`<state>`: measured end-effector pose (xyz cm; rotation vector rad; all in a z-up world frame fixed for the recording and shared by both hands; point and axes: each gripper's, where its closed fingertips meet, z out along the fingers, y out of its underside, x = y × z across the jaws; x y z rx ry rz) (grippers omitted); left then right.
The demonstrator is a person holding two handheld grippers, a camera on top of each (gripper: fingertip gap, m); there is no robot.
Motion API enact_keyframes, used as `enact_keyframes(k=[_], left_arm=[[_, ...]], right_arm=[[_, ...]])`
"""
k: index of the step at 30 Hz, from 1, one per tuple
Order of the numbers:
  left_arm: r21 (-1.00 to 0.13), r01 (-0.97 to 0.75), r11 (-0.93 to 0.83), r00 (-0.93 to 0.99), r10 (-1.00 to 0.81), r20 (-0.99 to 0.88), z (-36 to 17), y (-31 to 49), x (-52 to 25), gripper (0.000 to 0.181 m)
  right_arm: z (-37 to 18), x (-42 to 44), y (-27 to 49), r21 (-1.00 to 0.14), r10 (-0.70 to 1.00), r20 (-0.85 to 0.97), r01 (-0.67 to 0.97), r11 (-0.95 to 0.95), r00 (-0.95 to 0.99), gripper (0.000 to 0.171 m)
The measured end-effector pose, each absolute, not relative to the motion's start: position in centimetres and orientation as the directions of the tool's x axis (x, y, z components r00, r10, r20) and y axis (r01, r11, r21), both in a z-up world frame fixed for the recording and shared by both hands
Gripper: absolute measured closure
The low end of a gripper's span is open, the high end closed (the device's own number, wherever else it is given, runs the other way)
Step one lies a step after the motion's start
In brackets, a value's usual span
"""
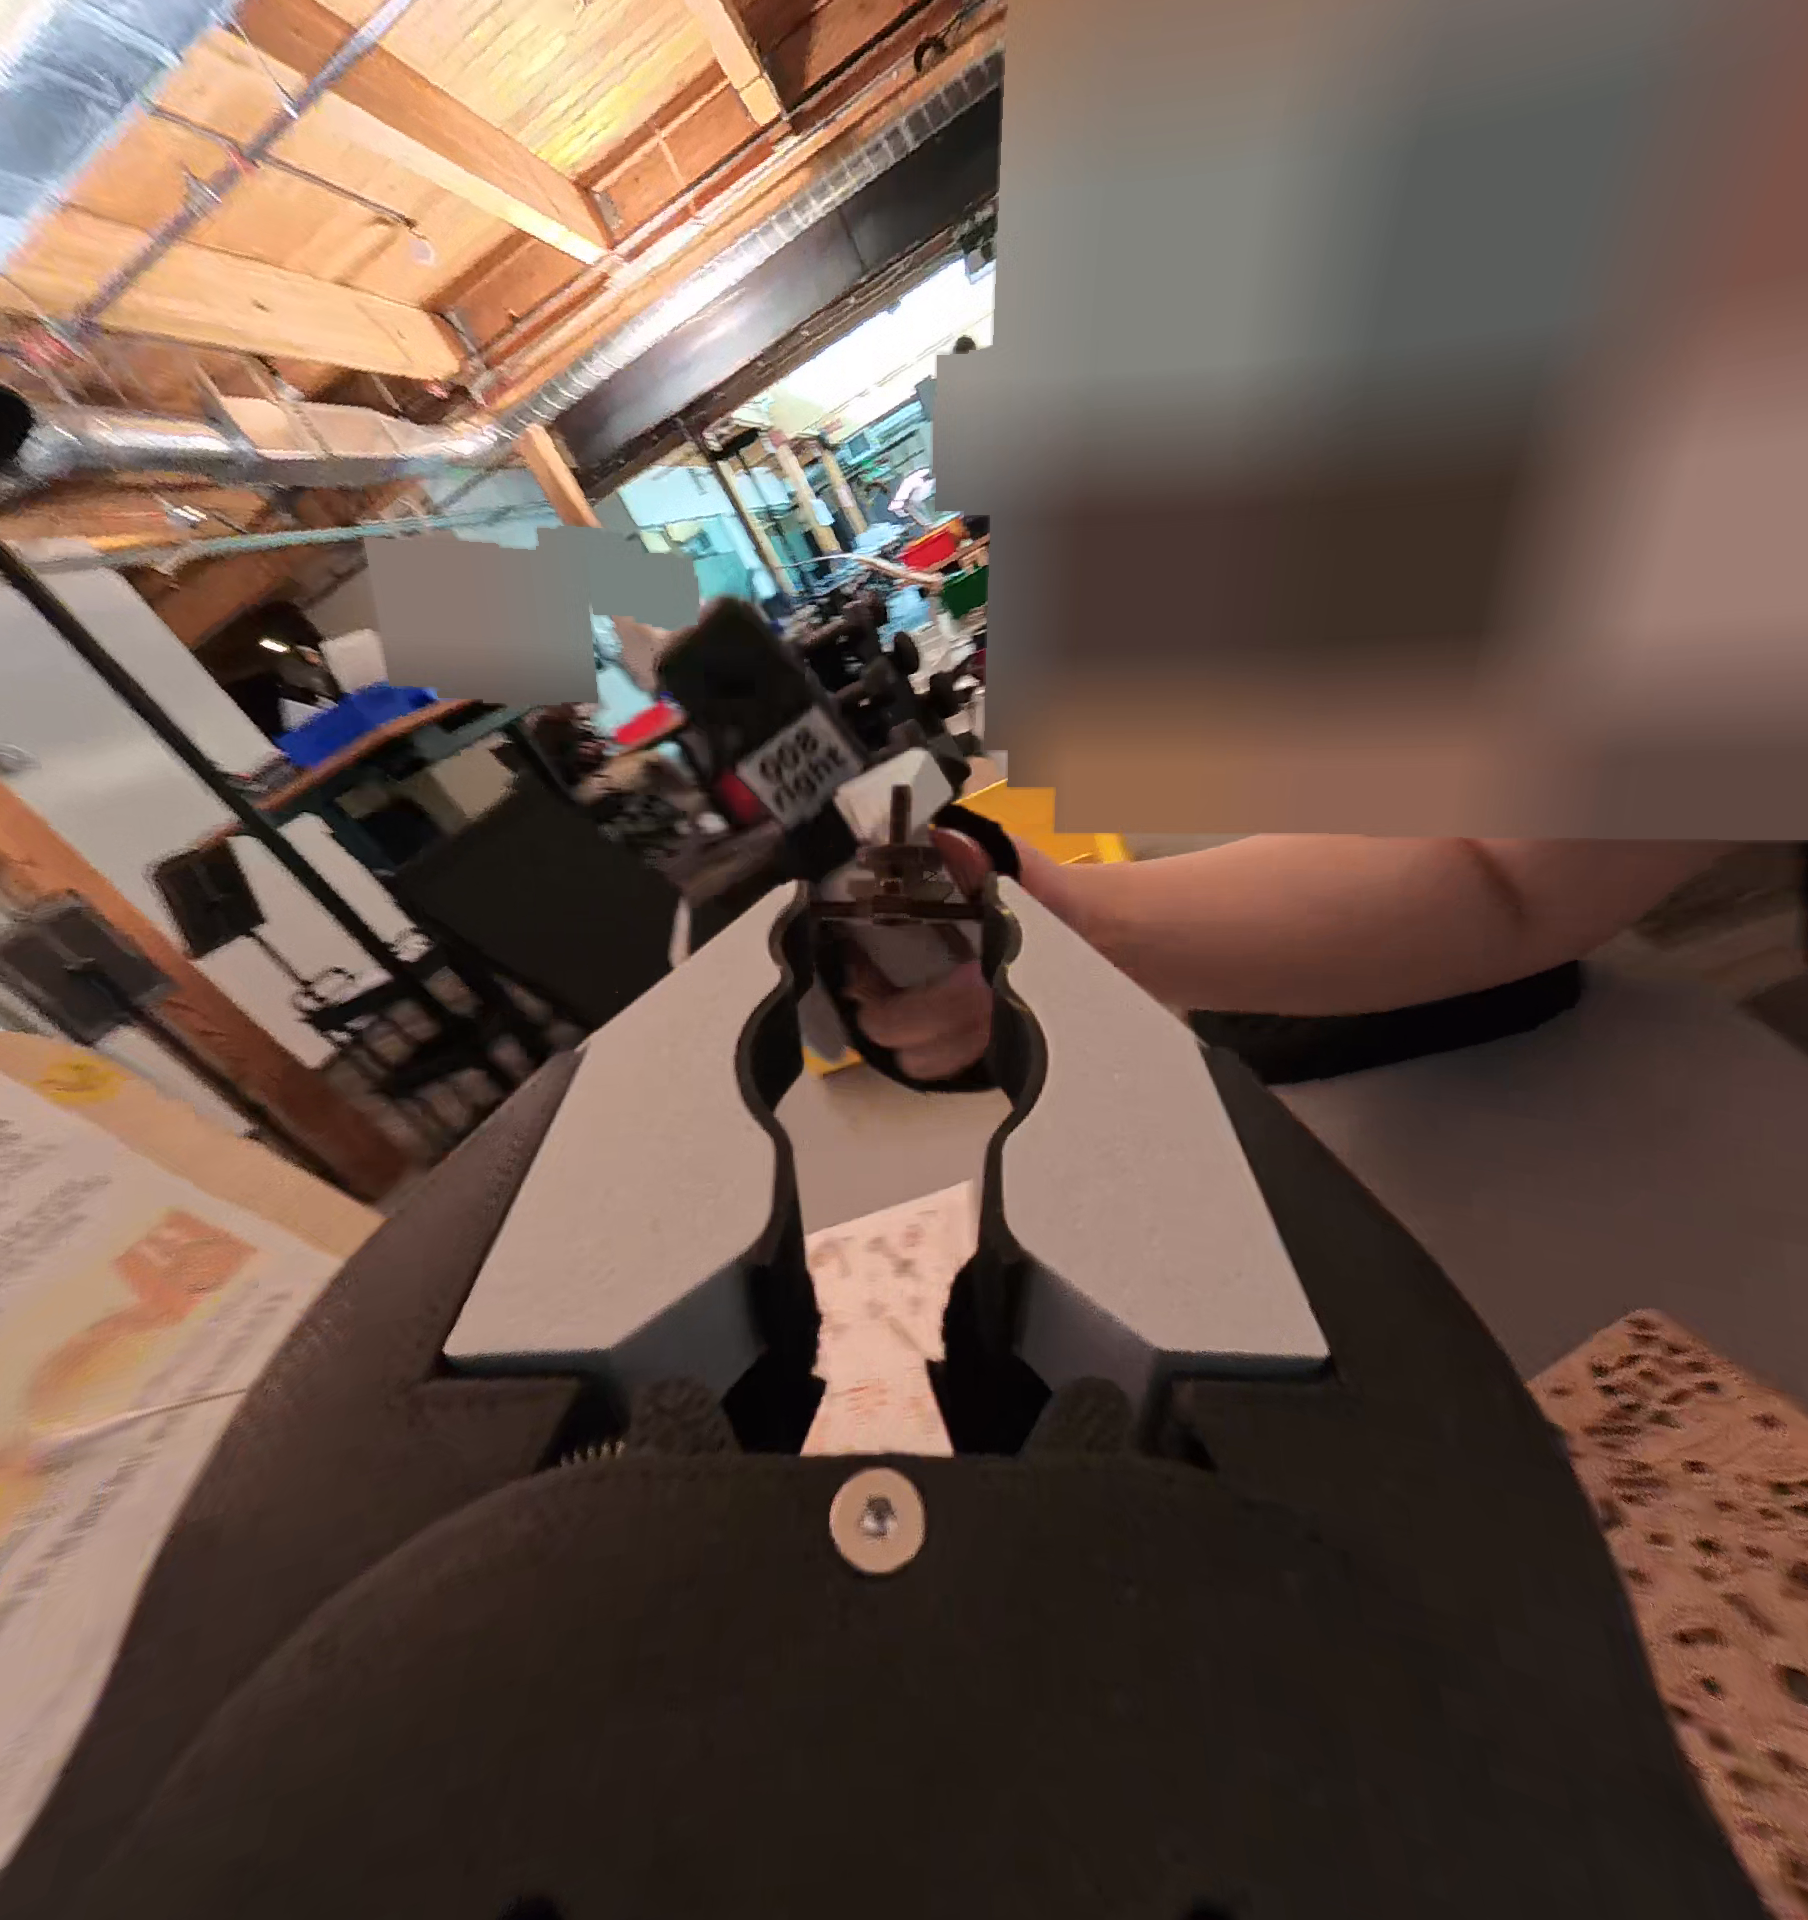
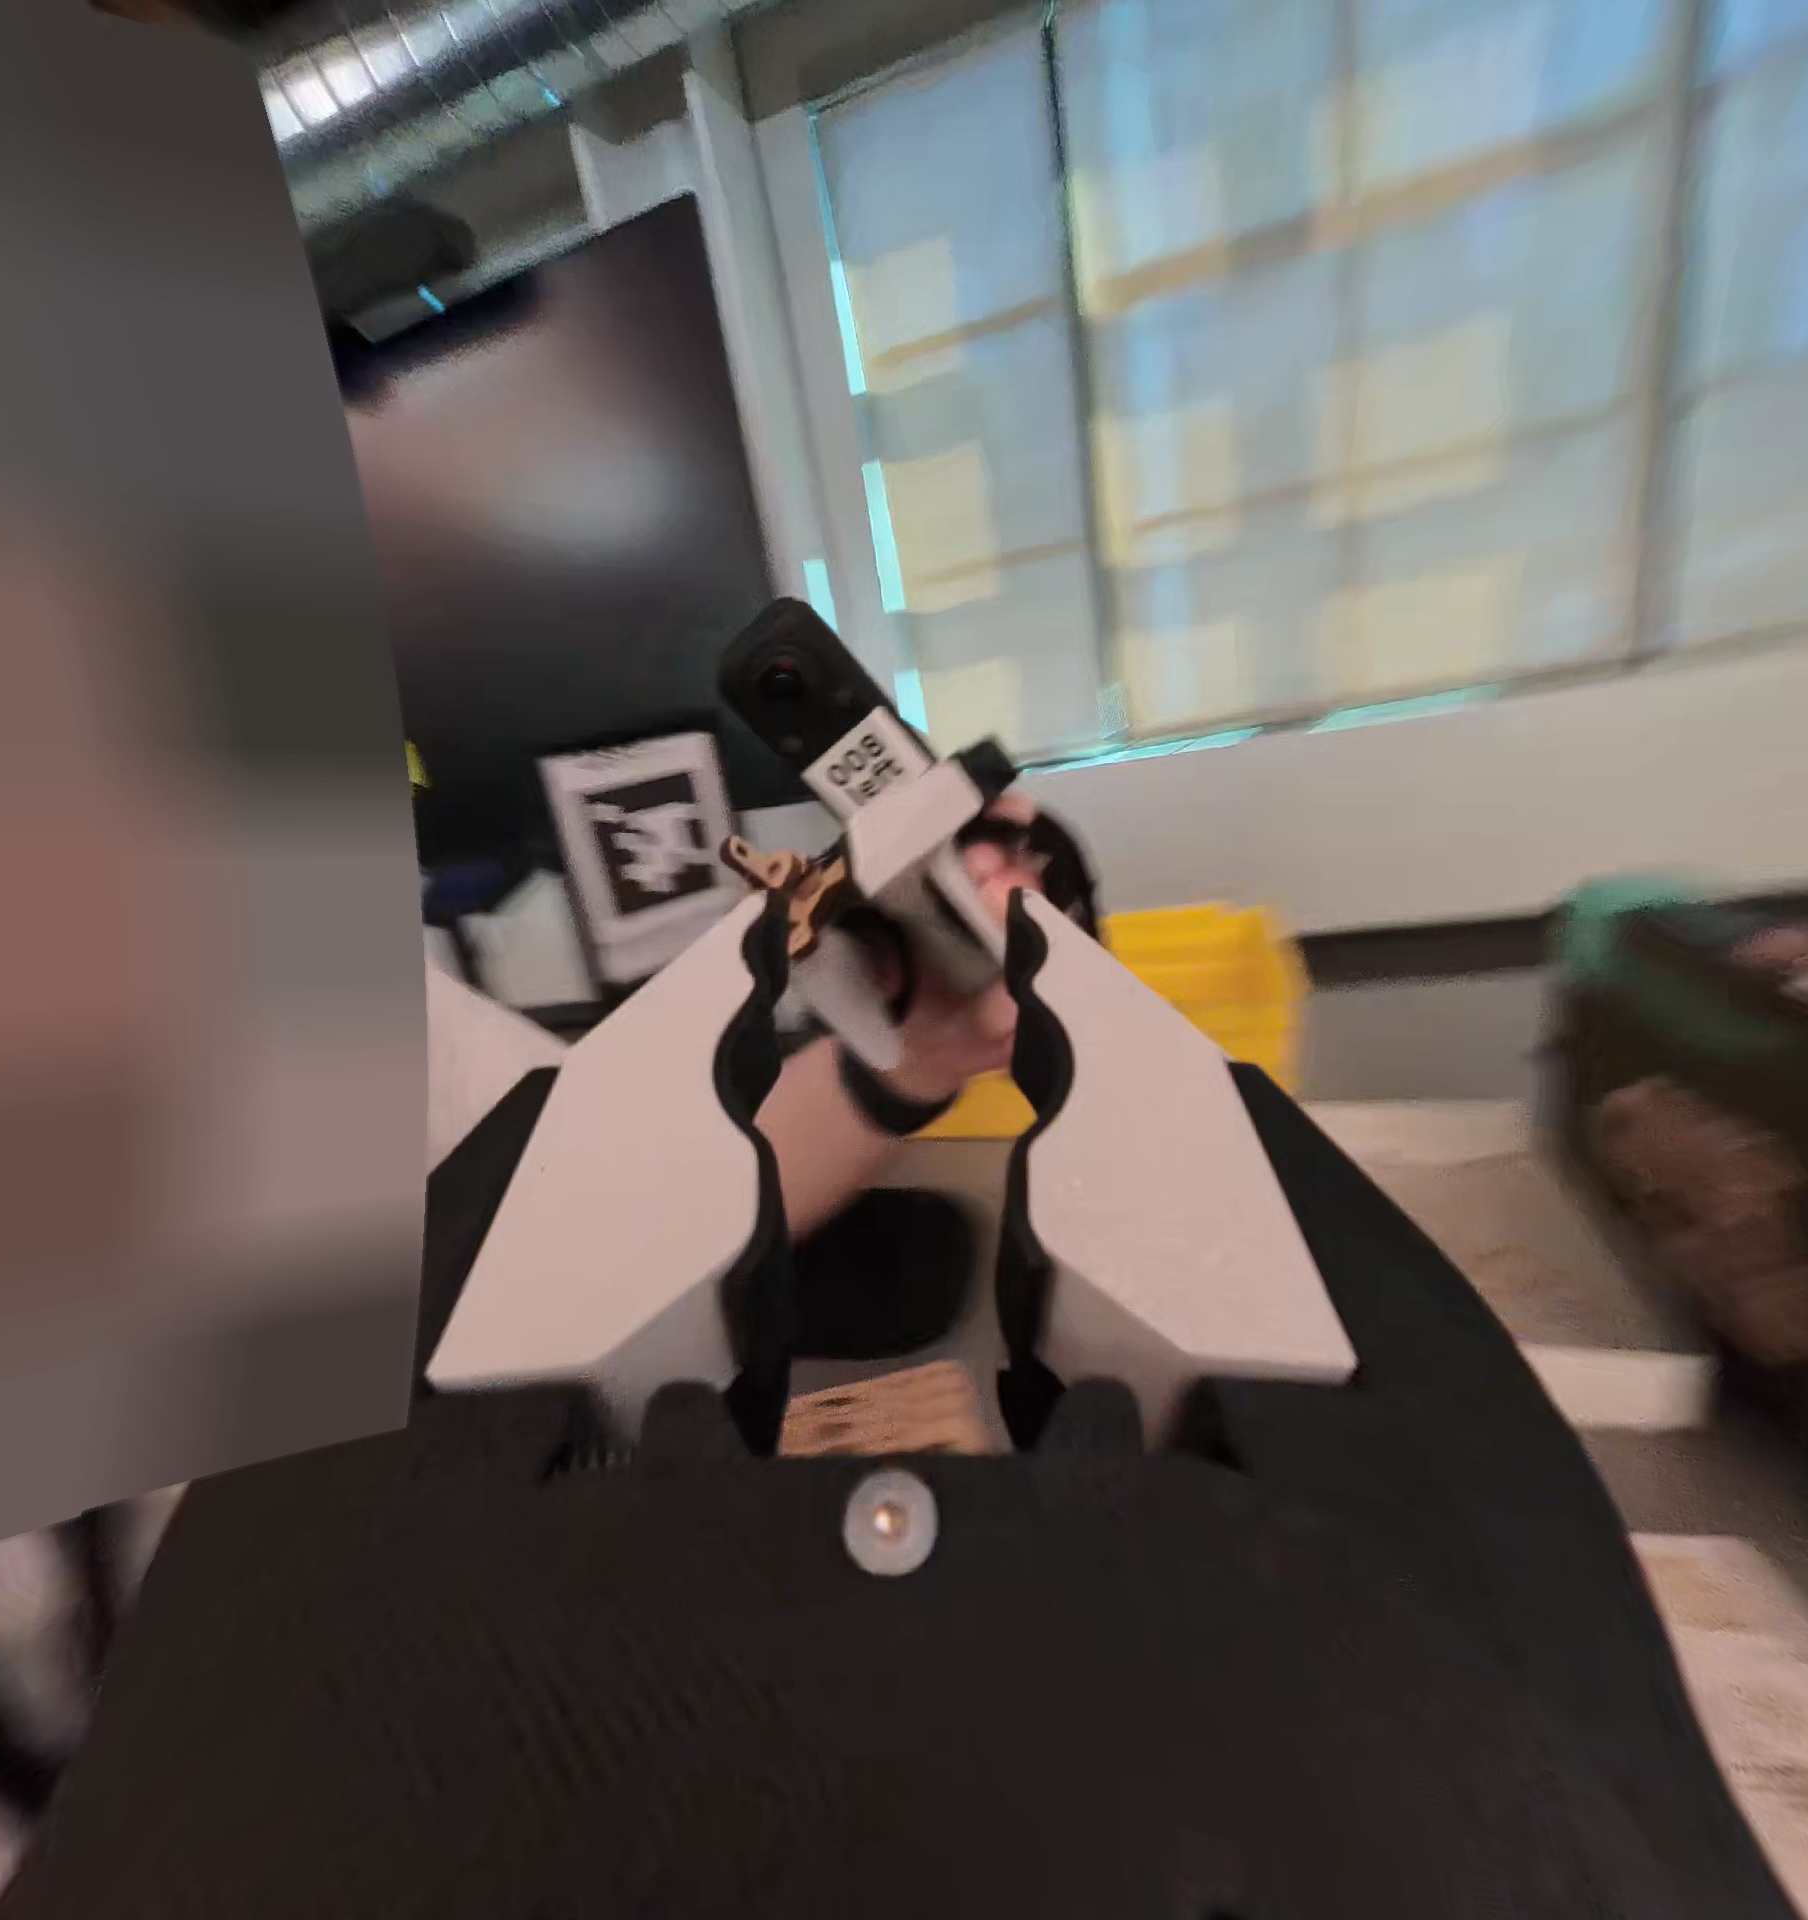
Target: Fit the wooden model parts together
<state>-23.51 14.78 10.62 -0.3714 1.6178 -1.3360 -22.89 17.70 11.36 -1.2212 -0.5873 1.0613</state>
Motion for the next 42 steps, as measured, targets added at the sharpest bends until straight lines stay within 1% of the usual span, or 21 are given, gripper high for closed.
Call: enact_keyframes(k=[1, 2, 3, 4, 6, 9, 11, 18, 20, 25, 28, 30, 32, 35, 38, 39, 41, 42], left_arm=[[-0.899, 0.304, 0.314, -0.525, -0.732, -0.433, 10.5, 14.5, -23.5, 0.151], [-0.920, 0.271, 0.284, -0.556, -0.734, -0.390, 10.3, 14.4, -23.4, 0.151], [-0.936, 0.235, 0.261, -0.583, -0.733, -0.351, 10.0, 14.3, -23.2, 0.151], [-0.949, 0.211, 0.233, -0.611, -0.726, -0.314, 9.8, 14.0, -23.2, 0.151], [-0.967, 0.199, 0.157, -0.664, -0.704, -0.251, 10.1, 13.5, -23.4, 0.152], [-0.980, 0.181, 0.086, -0.715, -0.673, -0.191, 10.4, 13.0, -23.7, 0.151], [-0.982, 0.171, 0.084, -0.722, -0.668, -0.182, 10.2, 13.0, -23.7, 0.151], [-0.985, 0.151, 0.078, -0.732, -0.661, -0.165, 9.9, 12.7, -23.6, 0.151], [-0.986, 0.151, 0.077, -0.731, -0.663, -0.164, 9.9, 12.8, -23.5, 0.151], [-0.987, 0.126, 0.102, -0.726, -0.669, -0.162, 9.3, 12.7, -23.1, 0.151], [-0.982, 0.102, 0.157, -0.717, -0.672, -0.182, 8.3, 12.1, -22.4, 0.151], [-0.985, 0.117, 0.128, -0.729, -0.662, -0.173, 8.8, 11.7, -22.5, 0.151], [-0.982, 0.126, 0.138, -0.720, -0.668, -0.186, 9.1, 11.6, -22.6, 0.151], [-0.964, 0.121, 0.235, -0.661, -0.706, -0.255, 8.6, 12.3, -22.2, 0.151], [-0.956, 0.110, 0.274, -0.628, -0.726, -0.280, 8.5, 12.9, -22.0, 0.151], [-0.954, 0.114, 0.278, -0.615, -0.735, -0.288, 8.6, 13.1, -21.9, 0.151], [-0.939, 0.127, 0.319, -0.558, -0.760, -0.334, 8.9, 13.8, -21.7, 0.151], [-0.920, 0.137, 0.367, -0.519, -0.764, -0.382, 9.0, 14.2, -21.6, 0.151]], right_arm=[[12.2, -22.5, 17.1, -0.952, 0.857, -0.028, -0.275, 0.134, 0.515, 0.135], [13.1, -22.4, 16.2, -0.938, 0.817, 0.096, -0.224, 0.266, 0.569, 0.142], [13.7, -22.5, 15.3, -0.918, 0.777, 0.194, -0.167, 0.359, 0.599, 0.143], [13.7, -23.0, 14.6, -0.910, 0.755, 0.267, -0.101, 0.402, 0.599, 0.145], [13.0, -23.8, 14.1, -0.920, 0.761, 0.320, -0.007, 0.392, 0.564, 0.148], [13.0, -23.8, 13.9, -0.918, 0.761, 0.333, 0.009, 0.395, 0.558, 0.157], [13.1, -24.0, 13.5, -0.918, 0.778, 0.328, -0.013, 0.396, 0.536, 0.158], [11.7, -24.9, 14.2, -0.923, 0.770, 0.360, 0.082, 0.375, 0.527, 0.159], [11.7, -24.9, 14.2, -0.929, 0.780, 0.341, 0.060, 0.366, 0.524, 0.164], [11.3, -25.0, 14.5, -0.945, 0.811, 0.291, 0.020, 0.326, 0.507, 0.165], [10.7, -25.3, 14.7, -0.949, 0.817, 0.295, 0.052, 0.311, 0.496, 0.168], [11.3, -25.3, 14.2, -0.951, 0.835, 0.277, 0.012, 0.308, 0.476, 0.168], [11.5, -25.2, 14.0, -0.957, 0.847, 0.253, -0.007, 0.289, 0.467, 0.167], [11.0, -24.7, 14.4, -0.963, 0.833, 0.255, 0.051, 0.265, 0.490, 0.165], [10.7, -24.2, 14.6, -0.962, 0.818, 0.268, 0.093, 0.257, 0.510, 0.163], [10.8, -24.0, 14.5, -0.960, 0.815, 0.274, 0.094, 0.264, 0.511, 0.160], [11.8, -23.2, 14.5, -0.967, 0.812, 0.229, 0.031, 0.252, 0.536, 0.152], [12.5, -22.4, 15.0, -0.978, 0.814, 0.148, -0.042, 0.206, 0.561, 0.146]])
